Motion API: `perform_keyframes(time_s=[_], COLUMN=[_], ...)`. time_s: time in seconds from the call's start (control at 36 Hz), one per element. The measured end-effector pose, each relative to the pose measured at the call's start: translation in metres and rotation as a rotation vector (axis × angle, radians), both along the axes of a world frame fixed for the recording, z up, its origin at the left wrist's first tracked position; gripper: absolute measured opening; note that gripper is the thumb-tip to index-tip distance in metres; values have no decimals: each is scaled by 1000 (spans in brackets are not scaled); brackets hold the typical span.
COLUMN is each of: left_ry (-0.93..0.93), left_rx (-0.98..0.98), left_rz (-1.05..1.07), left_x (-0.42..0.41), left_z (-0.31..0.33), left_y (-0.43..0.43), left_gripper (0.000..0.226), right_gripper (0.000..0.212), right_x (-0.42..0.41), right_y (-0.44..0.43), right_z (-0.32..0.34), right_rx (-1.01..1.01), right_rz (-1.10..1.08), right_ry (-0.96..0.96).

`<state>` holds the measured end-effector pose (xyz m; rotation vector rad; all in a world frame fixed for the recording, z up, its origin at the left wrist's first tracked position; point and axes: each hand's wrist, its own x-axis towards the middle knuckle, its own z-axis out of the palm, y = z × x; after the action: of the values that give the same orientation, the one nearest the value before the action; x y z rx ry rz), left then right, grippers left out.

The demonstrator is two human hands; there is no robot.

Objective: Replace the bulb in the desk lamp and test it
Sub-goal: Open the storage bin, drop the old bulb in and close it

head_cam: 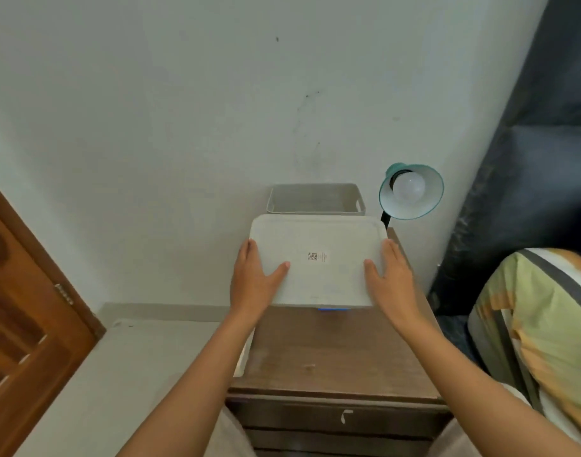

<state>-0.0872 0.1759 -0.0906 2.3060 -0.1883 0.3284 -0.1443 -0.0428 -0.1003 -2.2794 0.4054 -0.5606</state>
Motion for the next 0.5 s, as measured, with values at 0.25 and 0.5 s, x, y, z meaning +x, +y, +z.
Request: perform_keyframes(time_s=[0.25, 0.5], left_ry=[8, 73], left_rx=[41, 35], left_rz=[26, -6], left_x=[107, 202], left_z=[34, 28], left_y=[-8, -41], left_gripper=[50, 51], right_gripper=[58, 49], right_x=[108, 202], right_y=[-6, -43], right_z=[32, 29], right_rx=[46, 32], right_rz=[56, 14], right_ry=[20, 122])
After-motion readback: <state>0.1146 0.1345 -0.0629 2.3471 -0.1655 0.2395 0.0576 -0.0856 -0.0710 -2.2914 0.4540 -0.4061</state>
